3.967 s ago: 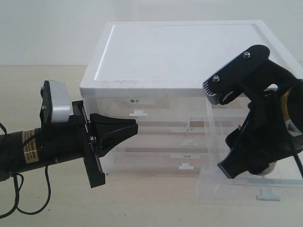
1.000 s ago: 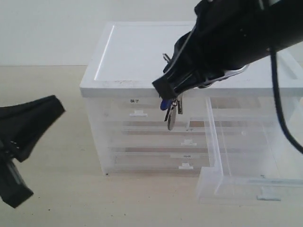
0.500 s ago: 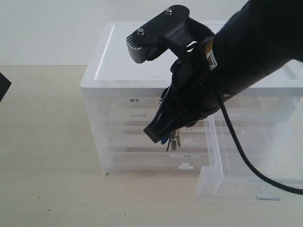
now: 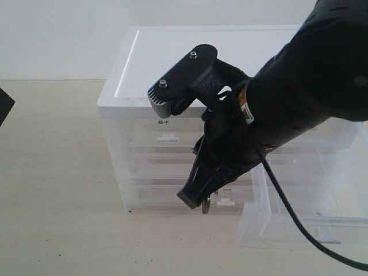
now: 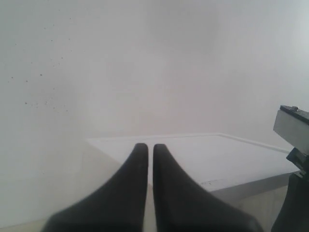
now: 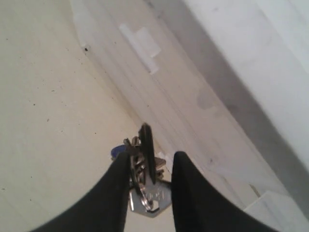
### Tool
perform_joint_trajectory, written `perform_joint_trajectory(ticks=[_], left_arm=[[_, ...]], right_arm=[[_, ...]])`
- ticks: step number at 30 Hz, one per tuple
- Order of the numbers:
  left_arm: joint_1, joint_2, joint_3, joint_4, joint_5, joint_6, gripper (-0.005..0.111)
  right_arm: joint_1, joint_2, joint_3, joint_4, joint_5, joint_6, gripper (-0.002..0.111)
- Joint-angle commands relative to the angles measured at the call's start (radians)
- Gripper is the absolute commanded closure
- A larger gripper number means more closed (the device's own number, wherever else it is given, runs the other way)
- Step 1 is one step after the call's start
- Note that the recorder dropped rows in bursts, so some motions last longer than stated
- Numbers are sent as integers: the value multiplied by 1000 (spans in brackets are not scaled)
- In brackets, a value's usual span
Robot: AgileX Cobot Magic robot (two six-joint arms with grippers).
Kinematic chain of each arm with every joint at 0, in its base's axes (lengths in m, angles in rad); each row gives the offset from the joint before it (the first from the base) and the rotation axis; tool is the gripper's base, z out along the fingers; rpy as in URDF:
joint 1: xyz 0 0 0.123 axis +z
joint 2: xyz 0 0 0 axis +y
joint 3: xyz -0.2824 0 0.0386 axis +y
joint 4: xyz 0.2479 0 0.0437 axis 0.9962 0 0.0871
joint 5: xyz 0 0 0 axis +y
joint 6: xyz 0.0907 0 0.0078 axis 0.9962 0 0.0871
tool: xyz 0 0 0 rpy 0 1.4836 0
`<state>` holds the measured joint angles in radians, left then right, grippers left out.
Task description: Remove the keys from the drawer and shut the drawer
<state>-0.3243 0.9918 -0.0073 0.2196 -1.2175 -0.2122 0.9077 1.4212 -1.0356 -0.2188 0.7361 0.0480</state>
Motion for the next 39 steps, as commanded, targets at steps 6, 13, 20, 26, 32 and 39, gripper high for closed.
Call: perform_joint_trajectory(ticks=[6,13,20,26,32,39], left_arm=[[0,-7,7,9,-4,4,102],[0,-7,7,9,-4,0,102],[0,-7,7,9,-4,-4,102],[0,-7,7,9,-4,-7,102],[0,-7,7,46,-4,-14,102],[0,-7,-2,410,-4,-51,102]], right_arm=[[3,-5,0,-7,5,1,108],[3,-5,0,-18,5,1,108],[3,-5,0,-30,5,1,91],[3,-5,0,-46,-4,29,64],[3,-5,0,-76,-6,51,67],[3,-68,-31,-83,22,57,67]])
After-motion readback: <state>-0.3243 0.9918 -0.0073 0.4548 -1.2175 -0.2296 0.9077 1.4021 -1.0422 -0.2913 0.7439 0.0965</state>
